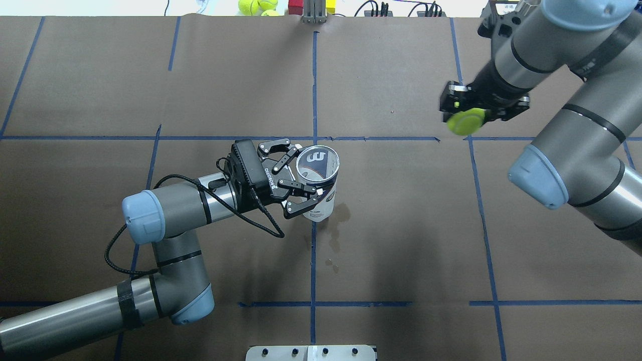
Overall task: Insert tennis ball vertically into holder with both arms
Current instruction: 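Carry the tennis ball with the right gripper above the tube opening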
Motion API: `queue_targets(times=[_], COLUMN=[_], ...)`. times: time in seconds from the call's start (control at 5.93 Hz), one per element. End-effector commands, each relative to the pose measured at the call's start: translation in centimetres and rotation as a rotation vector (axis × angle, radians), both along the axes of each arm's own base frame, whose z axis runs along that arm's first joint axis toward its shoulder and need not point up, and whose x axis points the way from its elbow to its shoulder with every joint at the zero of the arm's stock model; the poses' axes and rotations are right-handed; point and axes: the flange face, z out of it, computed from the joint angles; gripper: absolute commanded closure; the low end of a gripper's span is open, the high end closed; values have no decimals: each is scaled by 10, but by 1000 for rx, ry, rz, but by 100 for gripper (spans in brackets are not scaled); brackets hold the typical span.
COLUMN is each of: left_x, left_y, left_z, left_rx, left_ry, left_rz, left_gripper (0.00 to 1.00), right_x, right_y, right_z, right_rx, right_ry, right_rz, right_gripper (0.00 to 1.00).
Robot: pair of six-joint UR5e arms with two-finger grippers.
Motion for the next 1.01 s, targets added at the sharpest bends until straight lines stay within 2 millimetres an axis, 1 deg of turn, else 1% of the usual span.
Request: queue_targets(times=[0.0, 0.17, 0.34, 0.51, 0.67, 0.84], left_x=[3, 3, 3, 3, 3, 3], left_y=[0, 0, 0, 0, 0, 0], left_z=[2, 1, 1, 0, 1, 0], left_rx=[-5, -4, -4, -3, -4, -3], left_ry=[-6, -4, -4, -3, -4, -3], left_rz=[-2, -1, -1, -1, -1, -1], left_gripper=[28, 28, 28, 28, 27, 27], right_x=[-33, -63, -89, -112, -126, -137], right_y=[58, 80, 84, 75, 75, 74], right_z=[-115, -141, -156, -165, -166, -162], right_rx=[-115, -112, -116, -115, -123, -124], right_ry=[-168, -187, -181, -159, -147, -128], right_rz=[71, 77, 92, 98, 88, 90], right_gripper=[98, 98, 98, 98, 98, 97])
